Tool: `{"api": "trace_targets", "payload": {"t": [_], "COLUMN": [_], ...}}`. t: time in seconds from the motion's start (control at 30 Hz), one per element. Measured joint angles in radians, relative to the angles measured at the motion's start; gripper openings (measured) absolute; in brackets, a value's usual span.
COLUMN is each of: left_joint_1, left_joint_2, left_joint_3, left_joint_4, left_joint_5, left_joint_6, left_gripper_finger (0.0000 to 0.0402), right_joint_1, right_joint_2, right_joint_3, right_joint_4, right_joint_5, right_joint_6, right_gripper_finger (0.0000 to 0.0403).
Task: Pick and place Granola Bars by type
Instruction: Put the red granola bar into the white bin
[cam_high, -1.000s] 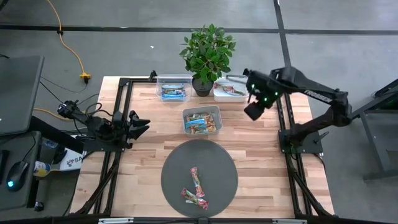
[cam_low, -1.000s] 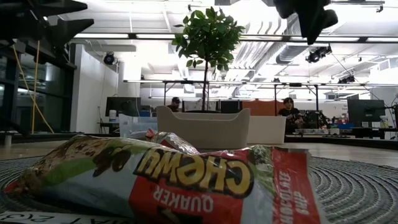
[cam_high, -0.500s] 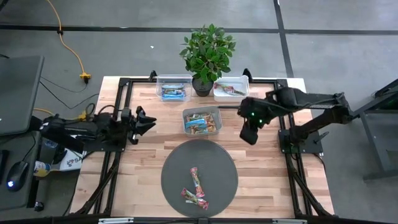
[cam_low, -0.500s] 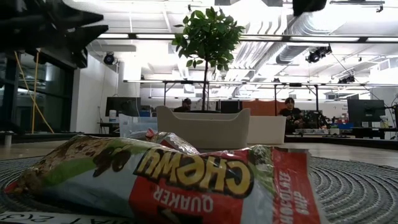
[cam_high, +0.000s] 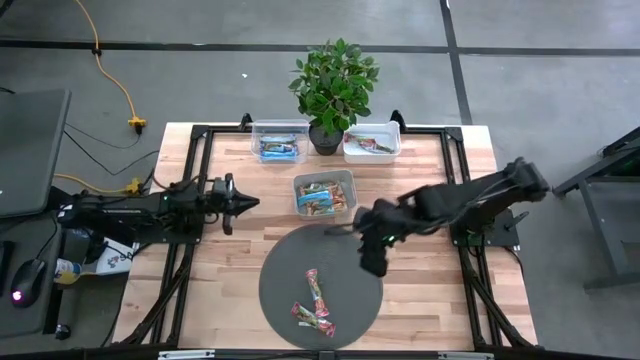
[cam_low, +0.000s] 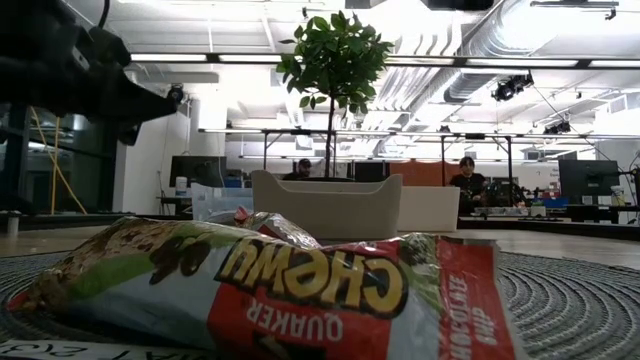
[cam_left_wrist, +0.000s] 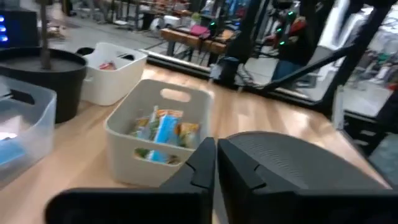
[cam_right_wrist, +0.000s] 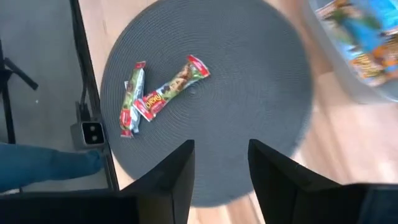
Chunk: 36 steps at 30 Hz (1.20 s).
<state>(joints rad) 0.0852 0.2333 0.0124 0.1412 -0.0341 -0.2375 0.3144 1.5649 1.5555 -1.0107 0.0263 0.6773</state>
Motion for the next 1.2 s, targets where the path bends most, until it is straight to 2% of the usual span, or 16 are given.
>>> {"api": "trace_targets", "payload": {"t": [0.23, 0.33, 0.47, 0.6, 0.83, 1.2], "left_joint_1": [0.0, 0.0, 0.0, 0.0, 0.0, 0.0], "left_joint_2": [0.0, 0.003, 0.003, 0.003, 0.003, 0.003], "left_joint_3": [0.0, 0.0, 0.0, 0.0, 0.0, 0.0], "left_joint_4": [-0.129, -0.13, -0.125, -0.121, -0.121, -0.121], "left_joint_5": [-0.013, -0.005, -0.041, -0.055, -0.053, -0.047], "left_joint_6": [0.031, 0.051, 0.062, 0.079, 0.076, 0.076], "left_gripper_finger": [0.0004, 0.0001, 0.0001, 0.0001, 0.0001, 0.0001], "right_joint_1": [0.033, 0.04, 0.041, 0.042, 0.065, 0.106], "right_joint_2": [0.171, 0.226, 0.275, 0.295, 0.296, 0.371], "right_joint_3": [0.0, 0.0, 0.0, -0.001, 0.0, 0.0], "right_joint_4": [0.108, 0.154, 0.192, 0.223, 0.264, 0.333], "right_joint_5": [0.001, 0.007, 0.078, 0.137, 0.212, 0.189], "right_joint_6": [0.134, 0.22, 0.387, 0.467, 0.547, 0.556], "right_gripper_finger": [0.0134, 0.0134, 0.0134, 0.0134, 0.0134, 0.0134]}}
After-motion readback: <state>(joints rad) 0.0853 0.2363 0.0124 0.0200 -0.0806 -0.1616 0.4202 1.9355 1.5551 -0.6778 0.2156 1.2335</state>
